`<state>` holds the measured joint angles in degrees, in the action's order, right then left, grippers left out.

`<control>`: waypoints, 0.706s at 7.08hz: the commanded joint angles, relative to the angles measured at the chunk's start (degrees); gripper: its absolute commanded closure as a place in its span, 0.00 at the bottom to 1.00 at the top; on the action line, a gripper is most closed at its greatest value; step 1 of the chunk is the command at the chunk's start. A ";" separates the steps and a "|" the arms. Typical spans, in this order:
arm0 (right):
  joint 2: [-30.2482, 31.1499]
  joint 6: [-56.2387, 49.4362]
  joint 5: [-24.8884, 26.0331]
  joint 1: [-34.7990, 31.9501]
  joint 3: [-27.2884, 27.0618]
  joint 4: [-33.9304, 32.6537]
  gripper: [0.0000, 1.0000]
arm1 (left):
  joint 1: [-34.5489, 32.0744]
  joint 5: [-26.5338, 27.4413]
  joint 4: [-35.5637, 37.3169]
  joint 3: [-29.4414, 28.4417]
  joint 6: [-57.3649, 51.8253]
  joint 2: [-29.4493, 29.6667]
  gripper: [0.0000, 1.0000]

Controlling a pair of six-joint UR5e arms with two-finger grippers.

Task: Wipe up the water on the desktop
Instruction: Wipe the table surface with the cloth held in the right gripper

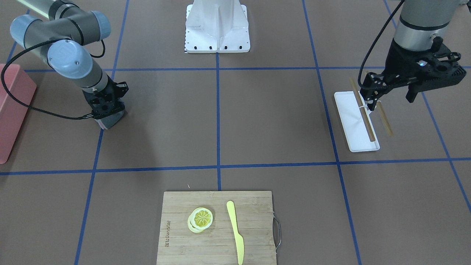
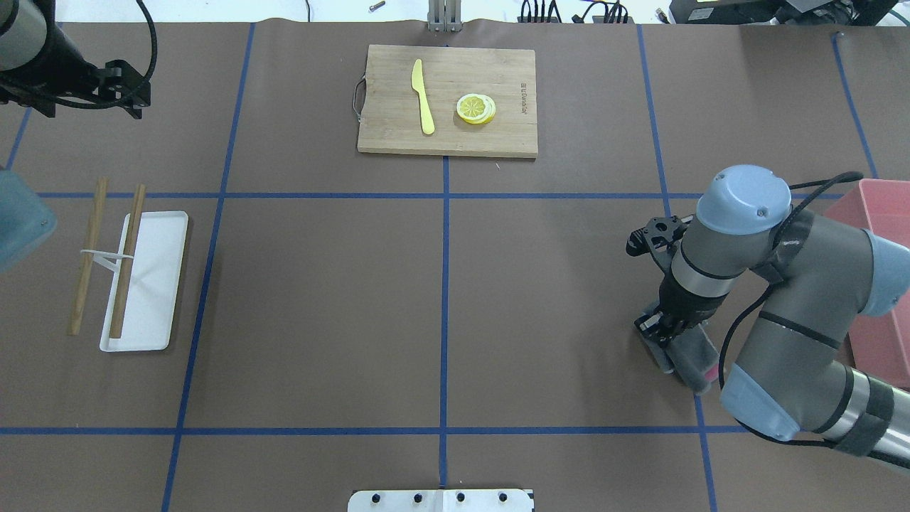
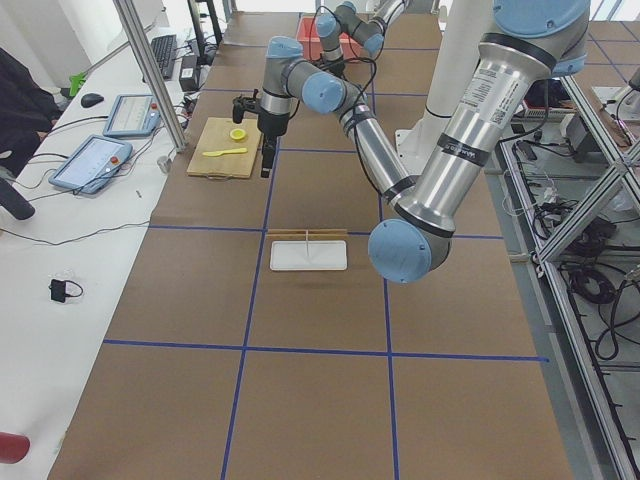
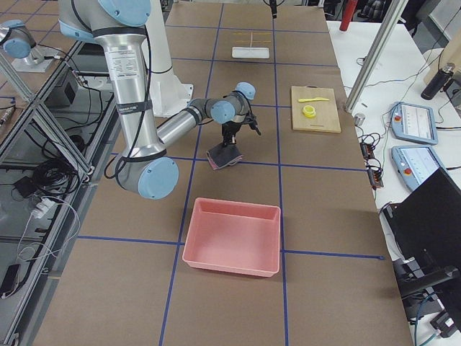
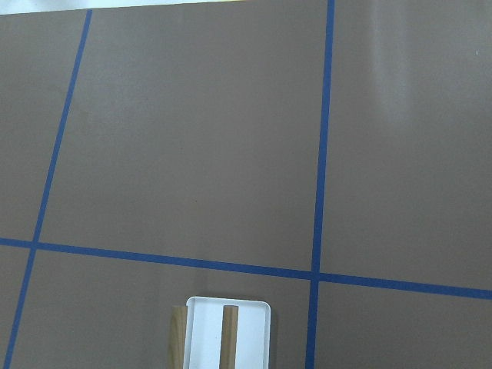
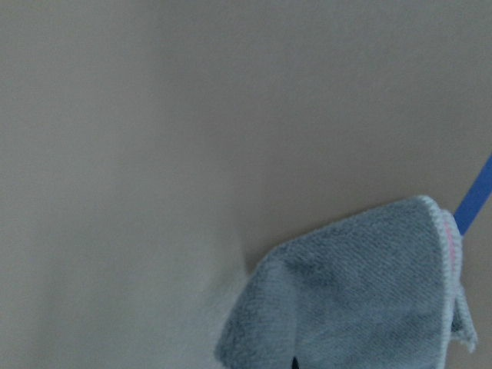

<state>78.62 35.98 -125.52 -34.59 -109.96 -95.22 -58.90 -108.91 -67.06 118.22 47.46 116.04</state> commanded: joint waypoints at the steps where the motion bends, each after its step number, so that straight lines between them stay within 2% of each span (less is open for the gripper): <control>1: -0.39 5.75 0.28 3.73 -2.28 0.03 1.00 | -0.07 0.01 0.00 0.08 0.00 0.06 0.02; 2: -1.97 5.42 0.71 3.39 -0.80 0.03 1.00 | 0.02 0.01 0.00 -0.01 0.00 0.06 0.02; 4: -7.76 4.45 0.89 -1.69 6.74 0.03 1.00 | 0.10 -0.16 0.00 -0.45 0.00 0.15 0.02; 5: -9.87 0.36 0.89 -4.58 9.91 0.03 1.00 | 0.11 -0.16 0.00 -0.89 0.00 0.50 0.02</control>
<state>71.70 39.74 -124.67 -35.80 -104.26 -95.19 -58.84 -109.03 -67.06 117.79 47.46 116.27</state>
